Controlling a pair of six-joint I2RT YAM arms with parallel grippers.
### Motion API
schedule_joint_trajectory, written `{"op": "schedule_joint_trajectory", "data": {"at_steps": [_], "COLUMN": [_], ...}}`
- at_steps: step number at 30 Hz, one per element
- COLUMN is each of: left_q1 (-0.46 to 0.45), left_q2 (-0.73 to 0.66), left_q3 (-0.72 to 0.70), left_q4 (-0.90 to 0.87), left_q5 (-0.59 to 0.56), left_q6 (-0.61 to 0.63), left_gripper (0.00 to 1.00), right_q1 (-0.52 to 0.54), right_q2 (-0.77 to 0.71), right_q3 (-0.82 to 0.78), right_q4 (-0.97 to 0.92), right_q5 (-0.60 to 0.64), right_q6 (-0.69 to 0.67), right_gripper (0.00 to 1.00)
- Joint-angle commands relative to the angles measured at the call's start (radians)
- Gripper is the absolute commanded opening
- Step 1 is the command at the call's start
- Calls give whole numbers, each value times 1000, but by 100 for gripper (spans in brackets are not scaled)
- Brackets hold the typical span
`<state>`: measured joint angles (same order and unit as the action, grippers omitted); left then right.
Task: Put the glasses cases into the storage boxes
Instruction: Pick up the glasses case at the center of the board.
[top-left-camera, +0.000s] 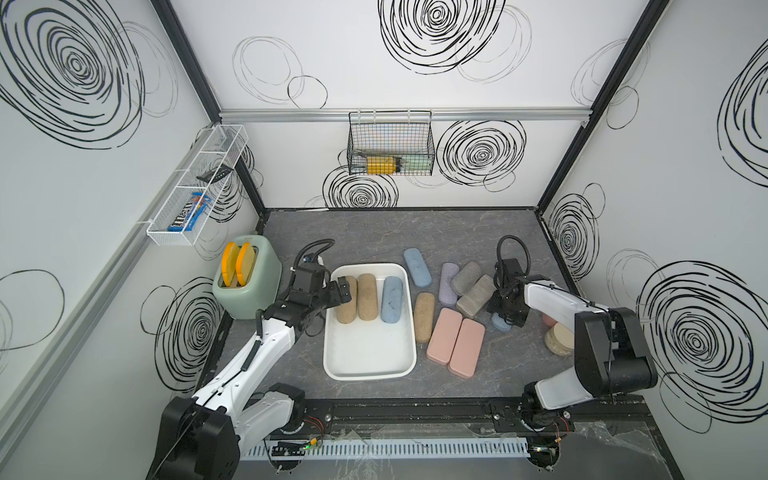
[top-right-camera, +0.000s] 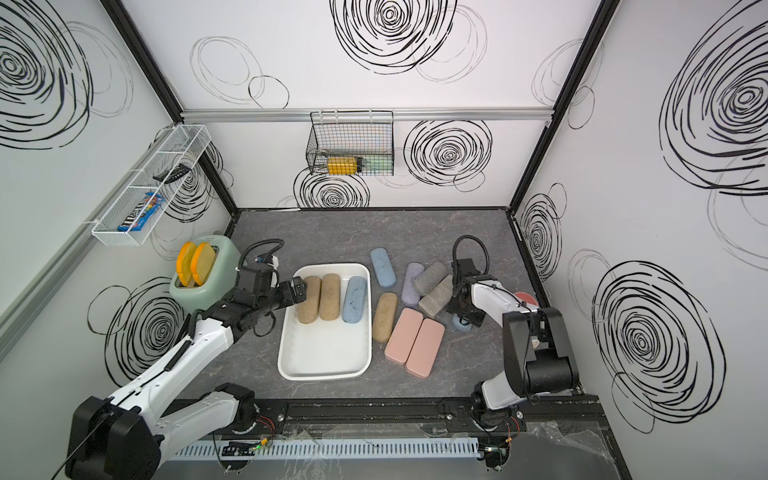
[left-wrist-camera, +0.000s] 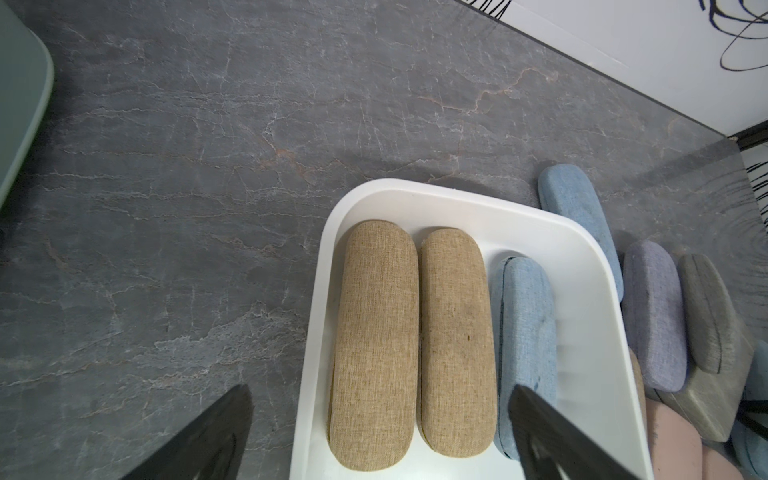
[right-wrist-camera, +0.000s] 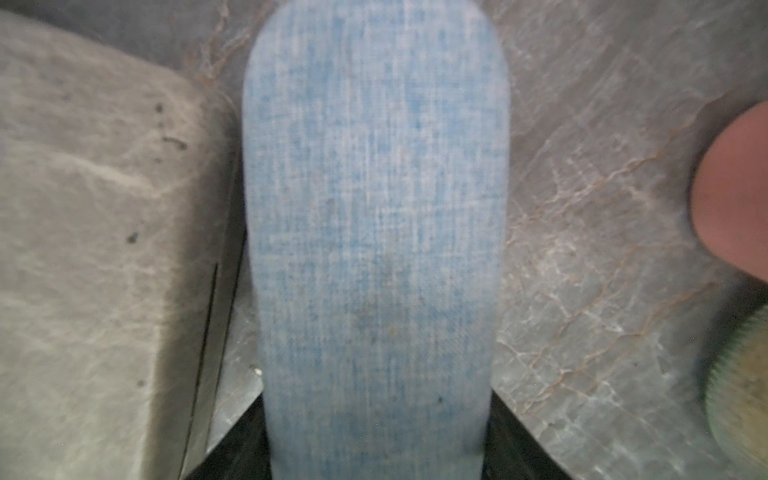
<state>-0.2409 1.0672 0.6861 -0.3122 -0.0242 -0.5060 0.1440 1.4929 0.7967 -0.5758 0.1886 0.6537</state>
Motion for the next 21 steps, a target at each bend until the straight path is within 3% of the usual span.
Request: {"op": "schedule_joint_trajectory", "data": {"at_steps": [1,6,9,16,21], "left_q1": [5,5,5,5,9], "left_q2": [8,15,17,29,52], "left_q3": [1,1,1,3,11], "left_q4": [28,30,30,31,18], "left_q5": [10,17,19,14,1], "left_q6": [-11,-11,-12,-19,-23], "left_gripper": [100,100,100,99,96], "right_q1": [15,65,162,609,925], "right_q2": [-68,-151,-198,-250,-131], "right_q3": [35,76,109,311,458], "right_q4": [-69,-157,-206,-335,-288], "right_q5": [40,74,79,135,97], "right_q6": [6,11,35,181,278], "right_gripper": [58,57,56,56,56]}}
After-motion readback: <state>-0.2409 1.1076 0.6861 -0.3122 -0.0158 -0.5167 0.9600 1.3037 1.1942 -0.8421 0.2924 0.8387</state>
